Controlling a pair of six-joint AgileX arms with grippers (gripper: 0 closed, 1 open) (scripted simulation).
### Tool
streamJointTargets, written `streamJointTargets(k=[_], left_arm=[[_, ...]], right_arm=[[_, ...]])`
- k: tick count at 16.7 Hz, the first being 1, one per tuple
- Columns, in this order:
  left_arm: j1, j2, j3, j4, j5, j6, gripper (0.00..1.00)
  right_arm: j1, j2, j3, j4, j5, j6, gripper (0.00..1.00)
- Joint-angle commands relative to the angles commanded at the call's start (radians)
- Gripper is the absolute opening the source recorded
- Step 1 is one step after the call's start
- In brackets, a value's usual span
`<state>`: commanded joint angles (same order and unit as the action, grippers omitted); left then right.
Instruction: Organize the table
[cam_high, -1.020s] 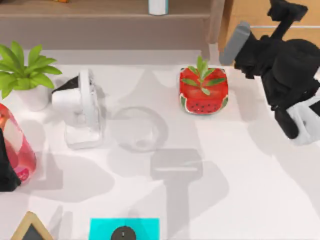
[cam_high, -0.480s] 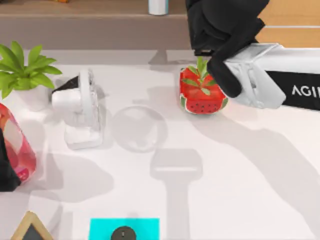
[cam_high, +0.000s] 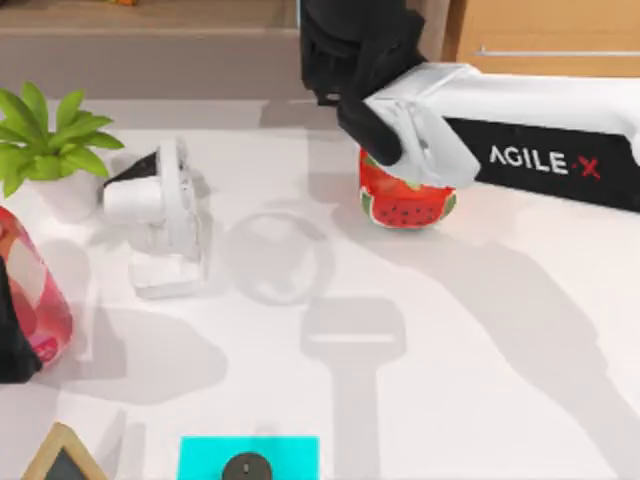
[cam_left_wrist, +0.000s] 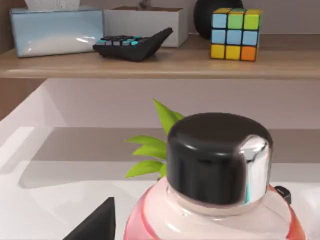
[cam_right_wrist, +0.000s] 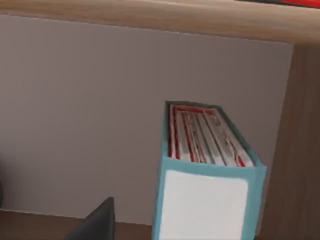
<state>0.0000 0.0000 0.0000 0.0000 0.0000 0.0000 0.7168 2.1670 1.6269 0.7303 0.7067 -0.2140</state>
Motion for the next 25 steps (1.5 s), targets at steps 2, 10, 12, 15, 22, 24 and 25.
streamJointTargets(k=[2, 10, 12, 15, 22, 24, 25], left_arm=[[0.000, 0.000, 0.000, 0.000, 0.000, 0.000, 1.00], [0.000, 0.000, 0.000, 0.000, 0.000, 0.000, 1.00], [0.000, 0.000, 0.000, 0.000, 0.000, 0.000, 1.00], [0.000, 0.000, 0.000, 0.000, 0.000, 0.000, 1.00], [0.000, 0.000, 0.000, 0.000, 0.000, 0.000, 1.00], [0.000, 0.000, 0.000, 0.000, 0.000, 0.000, 1.00], [0.000, 0.000, 0.000, 0.000, 0.000, 0.000, 1.00]], right_arm=[[-0.002, 0.071, 0.048, -0.056, 0.017, 0.087, 1.00], [-0.008, 0.165, 0.116, -0.136, 0.037, 0.207, 1.00], [-0.004, 0.162, 0.111, -0.135, 0.035, 0.205, 1.00], [-0.014, 0.182, 0.146, -0.149, 0.030, 0.206, 1.00], [-0.033, 0.225, 0.224, -0.183, 0.012, 0.206, 1.00], [-0.033, 0.225, 0.224, -0.183, 0.012, 0.206, 0.92], [-0.033, 0.225, 0.224, -0.183, 0.012, 0.206, 0.85]])
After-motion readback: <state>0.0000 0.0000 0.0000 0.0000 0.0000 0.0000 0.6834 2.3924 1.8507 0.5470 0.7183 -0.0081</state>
